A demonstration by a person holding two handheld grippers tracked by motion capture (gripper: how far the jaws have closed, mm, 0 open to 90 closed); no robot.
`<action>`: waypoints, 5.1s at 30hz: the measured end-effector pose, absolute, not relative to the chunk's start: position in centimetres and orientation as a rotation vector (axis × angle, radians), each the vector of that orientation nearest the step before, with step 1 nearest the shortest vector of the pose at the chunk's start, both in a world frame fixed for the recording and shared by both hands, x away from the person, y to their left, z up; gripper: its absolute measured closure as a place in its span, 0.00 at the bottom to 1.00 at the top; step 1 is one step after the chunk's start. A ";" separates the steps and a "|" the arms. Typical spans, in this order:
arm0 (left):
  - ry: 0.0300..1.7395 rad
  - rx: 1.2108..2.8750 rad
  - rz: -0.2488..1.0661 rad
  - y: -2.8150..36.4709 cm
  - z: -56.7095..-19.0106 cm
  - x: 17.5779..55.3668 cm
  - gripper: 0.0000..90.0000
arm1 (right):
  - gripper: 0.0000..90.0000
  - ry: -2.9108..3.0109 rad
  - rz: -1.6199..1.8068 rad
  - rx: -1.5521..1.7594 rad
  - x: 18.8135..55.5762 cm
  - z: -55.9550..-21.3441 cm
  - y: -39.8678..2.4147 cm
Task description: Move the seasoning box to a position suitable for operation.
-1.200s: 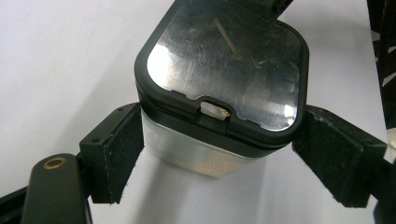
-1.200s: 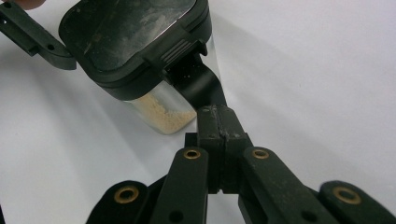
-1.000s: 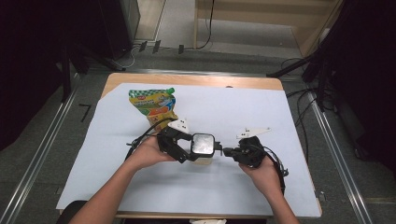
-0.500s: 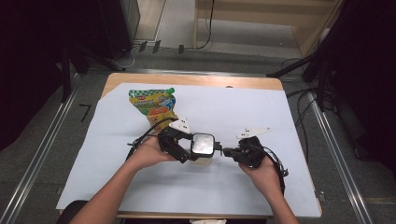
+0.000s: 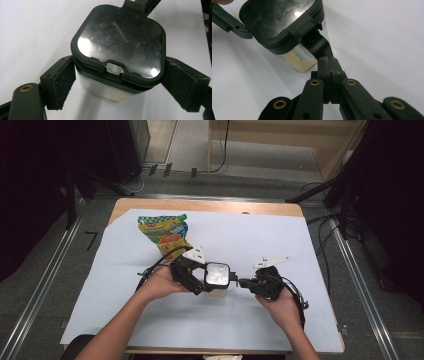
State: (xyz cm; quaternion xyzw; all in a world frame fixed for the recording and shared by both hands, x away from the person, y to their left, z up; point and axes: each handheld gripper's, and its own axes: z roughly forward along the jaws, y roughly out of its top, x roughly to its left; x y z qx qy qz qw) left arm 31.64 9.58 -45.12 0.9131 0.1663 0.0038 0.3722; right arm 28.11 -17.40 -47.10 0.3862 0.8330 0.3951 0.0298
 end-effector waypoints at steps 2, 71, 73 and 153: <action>0.426 2.338 0.010 9.6 -45.1 31.6 0.17 | 1.00 2.570 1.218 1.192 28.1 -47.1 -17.4; 0.336 2.268 -0.119 6.7 -40.8 30.5 0.75 | 1.00 2.579 1.246 1.185 27.8 -47.3 -17.4; 0.346 2.258 -0.146 6.4 -40.7 30.8 0.75 | 1.00 2.581 1.249 1.183 27.9 -47.4 -17.4; 0.595 2.174 -0.202 12.0 -40.1 33.5 0.59 | 0.74 2.582 1.282 1.083 24.1 -46.0 -16.0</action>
